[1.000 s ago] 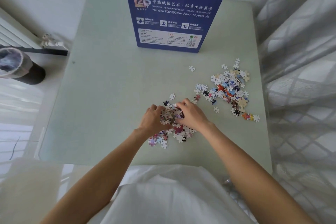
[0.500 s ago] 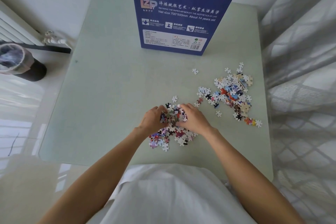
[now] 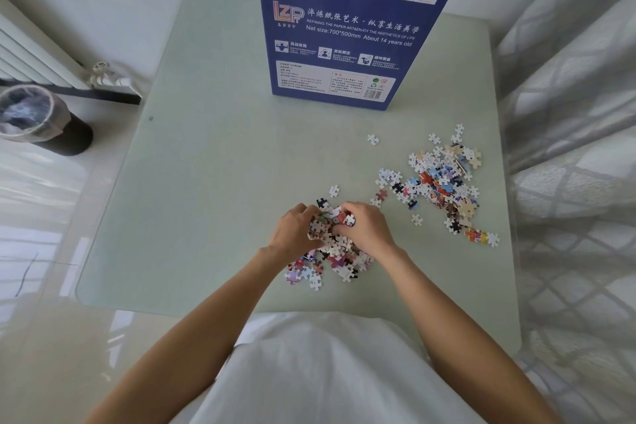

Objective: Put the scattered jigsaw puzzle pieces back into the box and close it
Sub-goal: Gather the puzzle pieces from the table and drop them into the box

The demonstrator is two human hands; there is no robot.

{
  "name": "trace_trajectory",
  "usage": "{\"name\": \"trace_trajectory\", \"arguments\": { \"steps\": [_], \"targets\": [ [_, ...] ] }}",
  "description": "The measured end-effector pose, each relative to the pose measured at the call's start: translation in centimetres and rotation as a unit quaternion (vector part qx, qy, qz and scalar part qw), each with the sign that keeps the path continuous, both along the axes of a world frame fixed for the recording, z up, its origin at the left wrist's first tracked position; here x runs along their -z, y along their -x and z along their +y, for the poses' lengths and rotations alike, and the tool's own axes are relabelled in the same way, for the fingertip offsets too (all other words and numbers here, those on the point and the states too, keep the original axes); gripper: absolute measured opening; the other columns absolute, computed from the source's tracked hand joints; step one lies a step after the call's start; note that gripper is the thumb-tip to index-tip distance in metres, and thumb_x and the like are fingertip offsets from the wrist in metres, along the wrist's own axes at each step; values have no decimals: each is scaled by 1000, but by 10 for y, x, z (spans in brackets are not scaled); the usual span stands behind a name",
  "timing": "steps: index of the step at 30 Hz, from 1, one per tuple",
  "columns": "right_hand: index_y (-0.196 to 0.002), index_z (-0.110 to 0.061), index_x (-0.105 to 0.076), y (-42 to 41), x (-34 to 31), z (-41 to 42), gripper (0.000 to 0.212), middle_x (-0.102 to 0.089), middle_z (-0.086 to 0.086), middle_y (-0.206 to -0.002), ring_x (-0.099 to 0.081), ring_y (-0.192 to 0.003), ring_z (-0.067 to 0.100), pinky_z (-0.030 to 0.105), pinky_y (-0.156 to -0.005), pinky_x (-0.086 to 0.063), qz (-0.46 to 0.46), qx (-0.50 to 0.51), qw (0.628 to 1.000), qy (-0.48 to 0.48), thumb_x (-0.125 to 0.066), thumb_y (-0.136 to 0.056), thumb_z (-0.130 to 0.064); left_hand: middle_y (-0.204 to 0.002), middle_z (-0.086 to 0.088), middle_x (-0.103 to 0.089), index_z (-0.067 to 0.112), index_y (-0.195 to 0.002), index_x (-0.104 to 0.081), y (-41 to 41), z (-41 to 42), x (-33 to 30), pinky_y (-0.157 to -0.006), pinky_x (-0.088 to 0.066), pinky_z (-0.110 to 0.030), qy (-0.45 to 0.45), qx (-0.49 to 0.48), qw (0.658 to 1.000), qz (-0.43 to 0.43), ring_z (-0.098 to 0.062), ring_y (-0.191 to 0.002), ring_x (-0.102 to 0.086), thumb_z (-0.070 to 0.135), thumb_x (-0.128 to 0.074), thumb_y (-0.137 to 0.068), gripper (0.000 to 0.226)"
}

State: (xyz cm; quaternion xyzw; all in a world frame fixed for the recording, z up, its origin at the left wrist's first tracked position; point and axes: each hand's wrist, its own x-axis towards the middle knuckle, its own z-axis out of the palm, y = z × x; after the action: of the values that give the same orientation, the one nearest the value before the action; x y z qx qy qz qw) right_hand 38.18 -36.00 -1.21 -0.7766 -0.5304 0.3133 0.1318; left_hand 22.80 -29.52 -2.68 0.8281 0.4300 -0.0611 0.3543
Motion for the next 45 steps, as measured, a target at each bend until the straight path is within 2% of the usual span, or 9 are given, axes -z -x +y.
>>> {"name": "trace_trajectory", "arguments": {
  "steps": [2, 7, 18, 23, 32, 34, 37, 41, 45],
  "targets": [
    [-98, -9, -64, -4, -3, -4, 25, -66, 1, -93, -55, -78, 13, 13, -56, -31, 5, 28, 999, -18, -72, -80, -24, -113, -7, -56, 16, -125, -49, -1, 0, 0, -85, -44, -27, 0, -5, 1000, 0, -22, -98, -57, 28, -76, -76, 57],
    [-113, -9, -64, -13, -9, -14, 34, -67, 4, -112, -63, -101, 19, 26, -84, -49, -7, 61, 996, -61, -69, -83, -23, -108, -5, -61, 15, -113, -57, 2, 5, -5, -80, -46, -22, 23, -36, 999, -16, -19, -91, -59, 27, -72, -80, 38],
    [-113, -9, -64, -26, -18, -21, 28, -70, 5, -103, -66, -89, 17, 26, -76, -53, -94, 19, 992, -86, -63, -88, -21, -98, -3, -69, 17, -99, -66, 17, 21, -14, -69, -44, -16, 28, -75, 997, -21, -12, -78, -58, 24, -71, -81, 19],
    [-103, -6, -65, -32, -32, -16, 24, -69, 7, -88, -56, -68, 11, 21, -62, -46, -100, -13, 993, -58, -62, -88, -25, -96, -3, -67, 19, -97, -65, 21, 29, -29, -69, -44, -18, 9, -64, 998, -27, -15, -81, -60, 22, -69, -83, 15],
    [-104, -9, -69, -60, -147, 24, 25, -71, 4, -95, -63, -70, 17, 29, -70, -52, -33, -28, 986, -162, -68, -83, -23, -92, 8, -68, 26, -90, -65, 16, 68, -86, -70, -49, -14, -52, -3, 992, -117, -8, -80, -62, 24, -69, -82, 9],
    [-103, -12, -70, -73, -190, 47, 24, -71, 1, -94, -63, -70, 12, 19, -66, -49, -26, -32, 977, -210, -69, -81, -24, -94, 9, -67, 25, -92, -65, 10, 86, -111, -71, -51, -14, -77, 10, 986, -146, -7, -81, -62, 24, -70, -82, 11],
    [-102, -9, -70, -90, -255, 88, 25, -70, 0, -90, -63, -70, 6, 25, -68, -53, -25, -43, 951, -304, -70, -80, -22, -93, 8, -67, 21, -92, -66, 0, 119, -155, -71, -50, -13, -126, 18, 968, -215, -8, -80, -61, 19, -72, -80, 14],
    [-103, -6, -69, -110, -325, 150, 26, -63, -9, -85, -56, -63, -1, 3, -63, -39, -75, -35, 884, -460, -71, -81, -19, -91, 10, -66, 29, -87, -63, -15, 161, -218, -68, -52, -20, -188, -13, 931, -311, -8, -76, -60, 18, -75, -77, 19],
    [-98, -6, -68, -128, -344, 209, 21, -69, 5, -94, -63, -79, 14, 16, -72, -45, -210, -132, 815, -524, -65, -85, -22, -92, 7, -65, 27, -90, -63, -31, 189, -270, -68, -52, -15, -268, -35, 883, -383, -9, -81, -61, 21, -73, -79, 16]
  ]
}}
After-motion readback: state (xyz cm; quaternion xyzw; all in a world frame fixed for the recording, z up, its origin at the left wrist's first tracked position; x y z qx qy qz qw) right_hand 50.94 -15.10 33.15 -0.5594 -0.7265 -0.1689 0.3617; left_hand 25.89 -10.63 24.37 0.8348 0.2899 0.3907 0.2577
